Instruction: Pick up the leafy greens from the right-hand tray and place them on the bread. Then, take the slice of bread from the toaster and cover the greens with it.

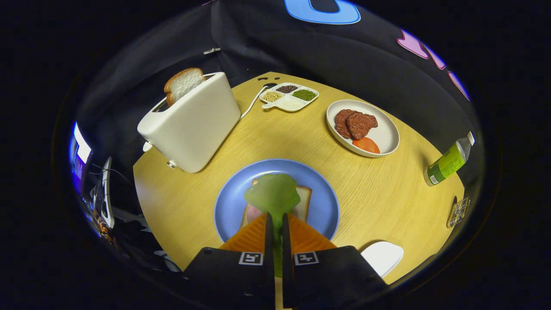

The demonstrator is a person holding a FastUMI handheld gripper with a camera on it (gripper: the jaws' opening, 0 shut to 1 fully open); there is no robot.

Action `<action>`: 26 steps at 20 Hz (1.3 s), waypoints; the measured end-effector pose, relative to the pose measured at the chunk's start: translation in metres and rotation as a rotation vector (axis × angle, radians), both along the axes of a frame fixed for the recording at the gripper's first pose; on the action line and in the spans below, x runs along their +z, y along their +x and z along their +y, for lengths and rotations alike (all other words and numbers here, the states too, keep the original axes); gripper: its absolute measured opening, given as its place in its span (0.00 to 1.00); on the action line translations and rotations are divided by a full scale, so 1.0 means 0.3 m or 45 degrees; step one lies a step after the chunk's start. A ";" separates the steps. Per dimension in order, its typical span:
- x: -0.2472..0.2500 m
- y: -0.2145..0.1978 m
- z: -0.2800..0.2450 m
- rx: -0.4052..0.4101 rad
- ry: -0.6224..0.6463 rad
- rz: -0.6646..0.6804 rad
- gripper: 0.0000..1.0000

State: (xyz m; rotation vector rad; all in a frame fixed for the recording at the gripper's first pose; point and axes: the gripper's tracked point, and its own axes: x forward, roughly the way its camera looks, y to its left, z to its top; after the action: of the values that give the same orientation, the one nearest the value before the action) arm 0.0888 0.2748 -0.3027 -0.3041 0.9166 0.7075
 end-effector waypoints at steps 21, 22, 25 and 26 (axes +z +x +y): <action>-0.088 -0.004 0.023 0.007 -0.164 -0.090 0.59; -0.086 -0.002 0.017 -0.001 -0.167 -0.089 0.59; -0.059 0.007 0.009 -0.016 -0.150 -0.120 0.63; -0.043 0.009 0.012 -0.022 -0.133 -0.134 0.63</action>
State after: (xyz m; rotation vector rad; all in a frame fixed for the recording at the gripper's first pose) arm 0.0915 0.2782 -0.3155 -0.4218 0.8566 0.6227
